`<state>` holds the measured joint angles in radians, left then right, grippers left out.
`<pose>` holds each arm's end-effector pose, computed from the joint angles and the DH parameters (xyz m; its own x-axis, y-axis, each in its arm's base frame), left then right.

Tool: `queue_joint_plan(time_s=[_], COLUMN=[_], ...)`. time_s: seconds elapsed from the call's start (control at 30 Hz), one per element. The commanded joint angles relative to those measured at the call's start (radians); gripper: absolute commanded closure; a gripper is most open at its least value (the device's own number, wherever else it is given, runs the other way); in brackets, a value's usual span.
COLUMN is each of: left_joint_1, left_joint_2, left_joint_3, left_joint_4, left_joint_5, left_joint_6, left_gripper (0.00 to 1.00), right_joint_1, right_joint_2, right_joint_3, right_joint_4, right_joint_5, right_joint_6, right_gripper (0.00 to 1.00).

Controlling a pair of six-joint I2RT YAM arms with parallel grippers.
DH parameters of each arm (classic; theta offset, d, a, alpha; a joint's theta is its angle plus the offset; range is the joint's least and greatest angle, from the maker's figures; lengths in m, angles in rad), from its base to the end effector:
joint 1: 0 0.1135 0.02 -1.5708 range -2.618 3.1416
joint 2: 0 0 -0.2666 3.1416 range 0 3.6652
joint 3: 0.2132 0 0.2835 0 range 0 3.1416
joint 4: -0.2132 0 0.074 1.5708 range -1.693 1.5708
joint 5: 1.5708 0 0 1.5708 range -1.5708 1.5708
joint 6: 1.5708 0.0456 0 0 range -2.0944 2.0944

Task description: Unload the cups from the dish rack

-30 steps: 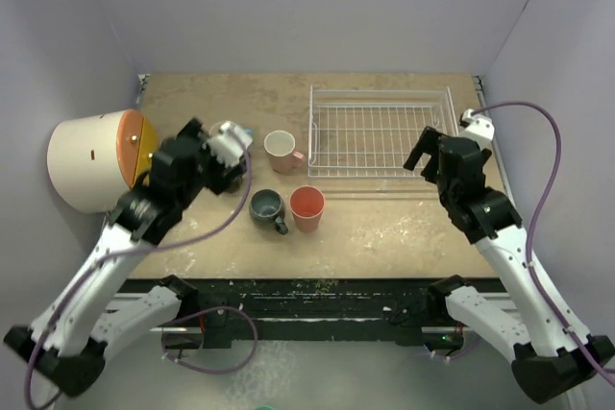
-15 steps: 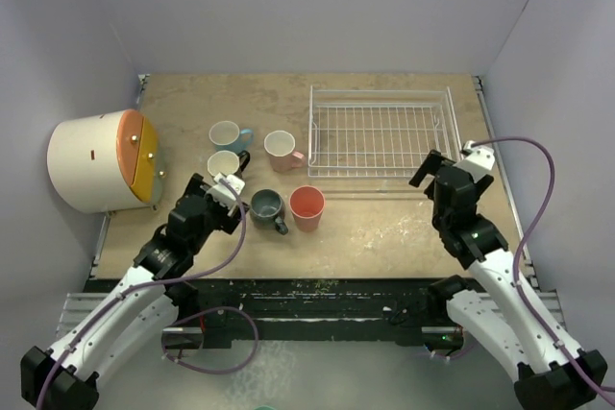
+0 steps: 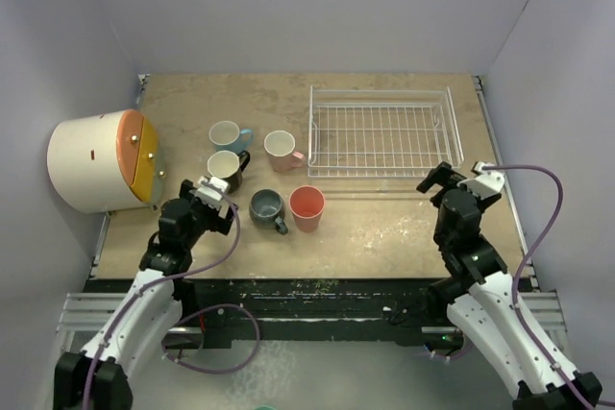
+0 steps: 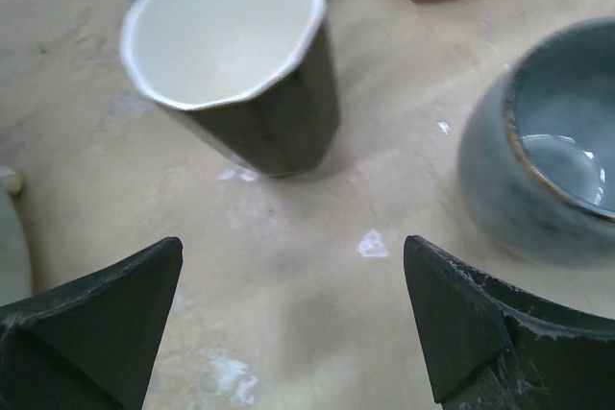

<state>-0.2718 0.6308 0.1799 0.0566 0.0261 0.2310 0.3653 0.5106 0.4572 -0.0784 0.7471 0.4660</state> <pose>0.1833 -0.0523 0.1580 -0.2935 0.3194 -0.9010 0.3686 0.9075 0.2016 0.1734 0.0331 0.2748 0.0553 0.3741 -0.9257 0.3831 0.8483 0.3656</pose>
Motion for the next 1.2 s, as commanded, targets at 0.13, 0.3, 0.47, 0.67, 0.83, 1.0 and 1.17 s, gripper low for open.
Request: queue_joint_plan(time_s=[0.13, 0.3, 0.47, 0.67, 0.83, 1.0, 1.17], left_joint_1=[0.347, 0.353, 0.353, 0.353, 0.353, 0.353, 0.353], left_joint_2=[-0.109, -0.134, -0.300, -0.246, -0.229, -0.227, -0.219], left_joint_3=[-0.066, -0.074, -0.145, -0.139, -0.136, -0.134, -0.134], left_joint_4=[0.157, 0.152, 0.115, 0.147, 0.157, 0.157, 0.162], left_joint_5=[0.434, 0.409, 0.399, 0.341, 0.334, 0.334, 0.334], left_joint_6=[-0.085, -0.096, -0.103, -0.122, -0.126, -0.125, -0.125], left_gripper=[0.00, 0.01, 0.01, 0.01, 0.01, 0.01, 0.01], right_joint_1=[-0.003, -0.003, -0.003, -0.003, -0.004, -0.003, -0.004], right_joint_2=[0.015, -0.082, -0.102, -0.118, -0.122, -0.146, -0.224], right_joint_3=[-0.090, -0.137, -0.127, -0.139, -0.165, -0.189, -0.207], right_joint_4=[0.160, 0.228, 0.177, 0.175, 0.202, 0.257, 0.245], right_joint_5=[-0.007, 0.001, 0.074, 0.069, 0.062, 0.019, -0.009], right_joint_6=[-0.051, -0.087, 0.032, 0.018, -0.017, -0.141, -0.224], right_gripper=[0.00, 0.00, 0.00, 0.00, 0.00, 0.00, 0.00])
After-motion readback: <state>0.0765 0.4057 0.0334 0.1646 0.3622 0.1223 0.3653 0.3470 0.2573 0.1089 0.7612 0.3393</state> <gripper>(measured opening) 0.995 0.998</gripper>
